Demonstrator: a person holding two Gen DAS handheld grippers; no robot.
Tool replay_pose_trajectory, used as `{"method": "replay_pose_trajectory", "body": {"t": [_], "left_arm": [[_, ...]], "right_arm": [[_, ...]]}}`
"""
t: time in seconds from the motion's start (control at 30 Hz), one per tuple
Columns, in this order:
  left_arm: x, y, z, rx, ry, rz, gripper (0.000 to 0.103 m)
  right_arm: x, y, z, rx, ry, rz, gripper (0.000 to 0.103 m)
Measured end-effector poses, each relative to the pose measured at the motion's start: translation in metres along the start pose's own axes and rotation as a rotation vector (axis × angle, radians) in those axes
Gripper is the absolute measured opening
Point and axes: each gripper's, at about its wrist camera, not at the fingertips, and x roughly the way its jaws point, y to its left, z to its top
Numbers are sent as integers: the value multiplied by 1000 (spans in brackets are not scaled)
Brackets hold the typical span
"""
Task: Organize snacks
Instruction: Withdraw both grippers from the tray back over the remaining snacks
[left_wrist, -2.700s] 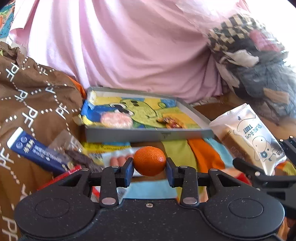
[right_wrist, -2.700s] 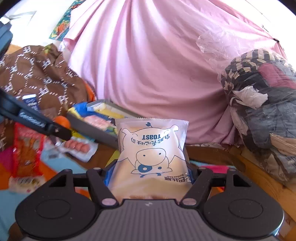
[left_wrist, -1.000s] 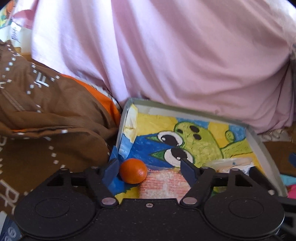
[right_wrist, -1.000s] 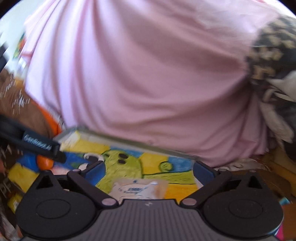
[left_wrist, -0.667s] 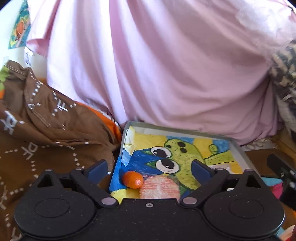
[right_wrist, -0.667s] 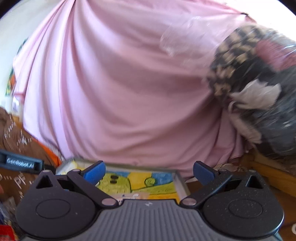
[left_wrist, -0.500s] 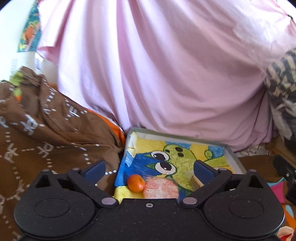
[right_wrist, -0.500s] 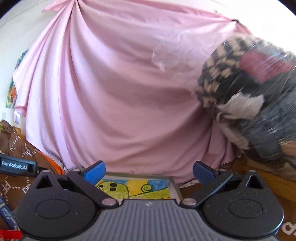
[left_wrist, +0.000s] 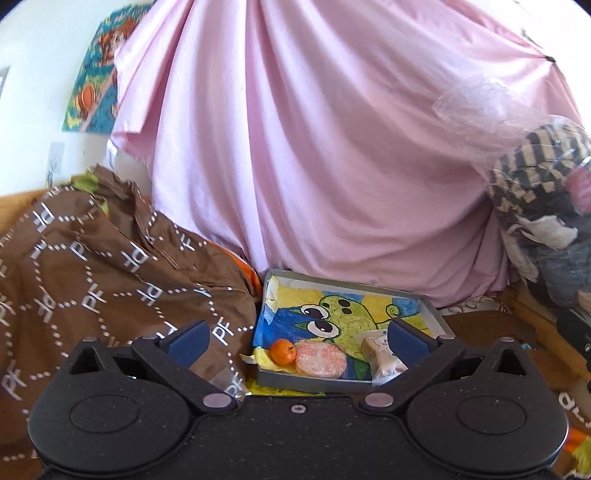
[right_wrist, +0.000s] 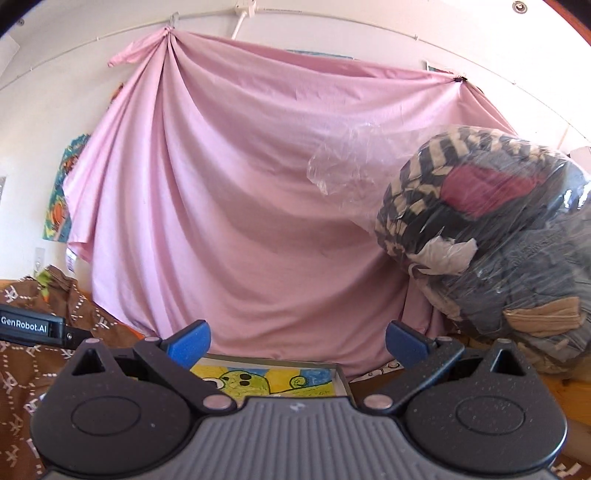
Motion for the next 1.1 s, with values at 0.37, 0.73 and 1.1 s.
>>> {"method": "replay_pose_trajectory", "body": {"t": [0.37, 0.73, 1.1], "left_arm": [[-53, 2, -30, 91, 44, 25, 102], [-77, 7, -69, 227, 120, 27, 102], [-67, 2, -113, 300, 297, -37, 102]], "right_arm": [[-52, -3, -20, -26, 75, -3, 103], [-85, 6, -55, -42, 218, 32, 103], [-80, 17, -94, -36, 442, 125, 103]]}}
